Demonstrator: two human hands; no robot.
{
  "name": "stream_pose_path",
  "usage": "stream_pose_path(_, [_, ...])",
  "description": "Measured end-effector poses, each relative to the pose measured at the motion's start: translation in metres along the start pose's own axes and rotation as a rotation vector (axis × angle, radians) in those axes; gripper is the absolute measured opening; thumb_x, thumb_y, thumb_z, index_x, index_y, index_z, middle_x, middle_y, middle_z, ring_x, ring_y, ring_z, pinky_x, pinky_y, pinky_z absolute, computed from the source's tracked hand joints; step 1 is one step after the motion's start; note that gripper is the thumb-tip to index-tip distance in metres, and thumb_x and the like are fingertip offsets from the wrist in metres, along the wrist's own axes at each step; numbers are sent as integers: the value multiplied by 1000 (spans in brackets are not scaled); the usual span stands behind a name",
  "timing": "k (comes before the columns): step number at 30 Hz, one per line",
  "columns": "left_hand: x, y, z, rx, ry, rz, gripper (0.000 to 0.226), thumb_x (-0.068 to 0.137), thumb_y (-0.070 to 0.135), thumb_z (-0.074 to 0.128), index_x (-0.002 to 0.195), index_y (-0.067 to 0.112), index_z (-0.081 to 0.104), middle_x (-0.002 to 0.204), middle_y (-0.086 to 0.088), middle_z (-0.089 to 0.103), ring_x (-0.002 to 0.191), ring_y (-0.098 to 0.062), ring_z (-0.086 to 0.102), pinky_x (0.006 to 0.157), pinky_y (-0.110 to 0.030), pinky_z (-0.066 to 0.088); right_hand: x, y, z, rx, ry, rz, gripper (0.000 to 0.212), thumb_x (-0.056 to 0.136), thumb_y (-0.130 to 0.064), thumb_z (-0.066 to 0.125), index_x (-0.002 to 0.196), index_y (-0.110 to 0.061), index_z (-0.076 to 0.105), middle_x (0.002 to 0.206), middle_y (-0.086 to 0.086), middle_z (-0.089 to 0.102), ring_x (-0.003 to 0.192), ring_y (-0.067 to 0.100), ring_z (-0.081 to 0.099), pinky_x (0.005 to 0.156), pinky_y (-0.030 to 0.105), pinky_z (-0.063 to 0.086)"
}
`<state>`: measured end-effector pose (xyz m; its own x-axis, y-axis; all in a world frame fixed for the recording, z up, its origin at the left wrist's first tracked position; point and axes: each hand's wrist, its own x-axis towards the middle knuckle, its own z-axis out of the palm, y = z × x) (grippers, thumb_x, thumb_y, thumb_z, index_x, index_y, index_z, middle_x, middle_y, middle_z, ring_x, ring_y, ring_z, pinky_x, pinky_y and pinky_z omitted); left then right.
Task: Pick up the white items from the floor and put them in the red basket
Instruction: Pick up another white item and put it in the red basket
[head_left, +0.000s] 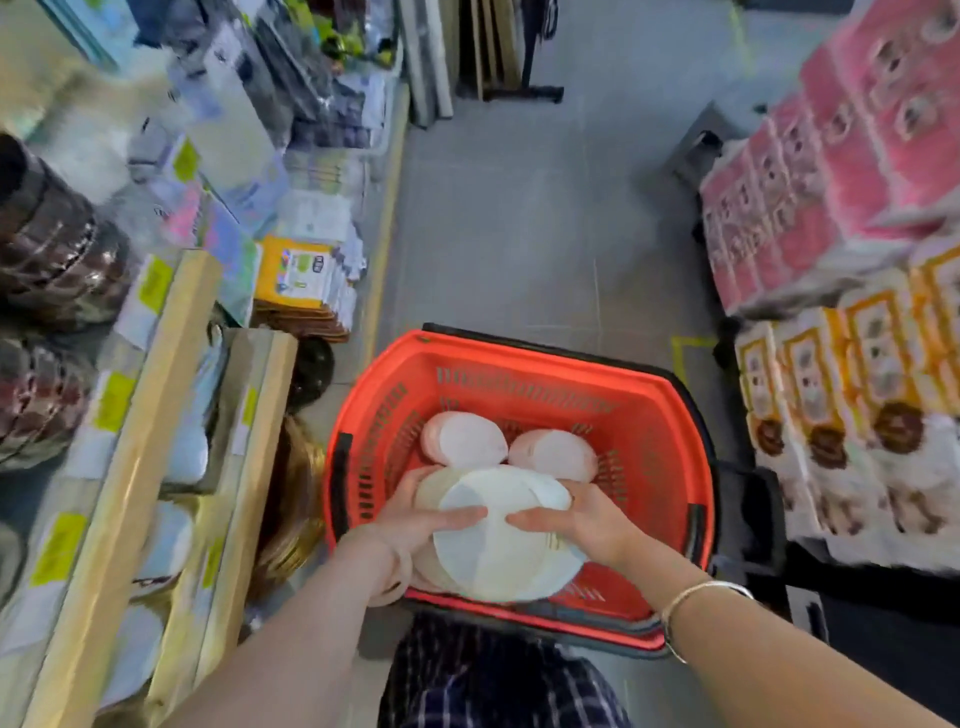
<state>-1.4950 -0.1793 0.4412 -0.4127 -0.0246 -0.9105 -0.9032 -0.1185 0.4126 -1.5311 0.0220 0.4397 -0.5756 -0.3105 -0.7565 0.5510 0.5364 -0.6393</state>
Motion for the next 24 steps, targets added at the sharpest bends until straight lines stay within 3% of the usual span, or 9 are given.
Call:
stream_pose_path(3, [56,23,-13,53,26,29,70,67,15,82,125,33,46,120,1,49,101,-26,50,81,-54,54,66,9,-3,3,6,24,74,34,-81,73,96,-41,69,98,-12,74,97,15,68,93,44,51])
stream_pose_path(6, [112,34,-22,44,20,-21,64,67,15,82,116,41,50,121,2,50,92,-24,53,62,-47,56,121,16,-2,112,45,37,44,57,-44,86,93,-24,71,93,-2,76,89,17,71,87,43,56])
stream_pose_path(8, [152,40,-27,48,21,-31,57,66,14,82,102,47,51,118,5,51,91,-25,54,58,-46,55,161,23,-3,145,49,33,30,65,-30,85,91,-23,71,88,-3,76,84,14,72,81,36,58])
stream_pose_path(10, [196,43,-32,54,37,-10,57,67,15,81,99,48,49,111,9,50,96,-25,52,66,-53,56,204,31,-4,146,41,13,27,67,-29,84,90,-23,72,85,-6,76,81,10,72,77,29,58])
stream_pose_path(12, [232,45,-37,61,60,3,57,66,16,82,98,49,48,107,13,49,105,-26,49,74,-59,53,240,39,-6,149,38,-3,27,68,-27,83,92,-23,73,89,-3,76,84,13,72,79,33,58])
stream_pose_path(15, [276,47,-41,72,80,15,62,63,18,83,105,47,48,110,15,48,112,-28,47,71,-58,54,284,50,-6,178,63,-6,32,67,-23,83,96,-17,72,94,3,76,87,18,72,79,39,59])
stream_pose_path(17, [302,47,-44,80,91,34,68,61,19,85,114,44,49,121,11,48,112,-28,48,67,-54,56,309,57,-4,196,88,-13,32,67,-22,83,96,-15,71,89,1,75,78,11,72,68,29,59])
stream_pose_path(19, [320,48,-48,113,108,61,75,57,24,86,120,41,48,125,8,48,112,-27,50,73,-55,55,325,61,-3,235,96,-30,24,69,-17,82,90,-17,71,79,-6,74,67,3,70,55,17,54])
stream_pose_path(24, [338,49,-53,195,98,101,87,55,35,86,130,38,42,126,6,49,113,-26,51,86,-52,53,333,66,-3,318,102,-57,12,75,-8,75,81,-17,69,70,-6,73,63,5,70,54,17,54])
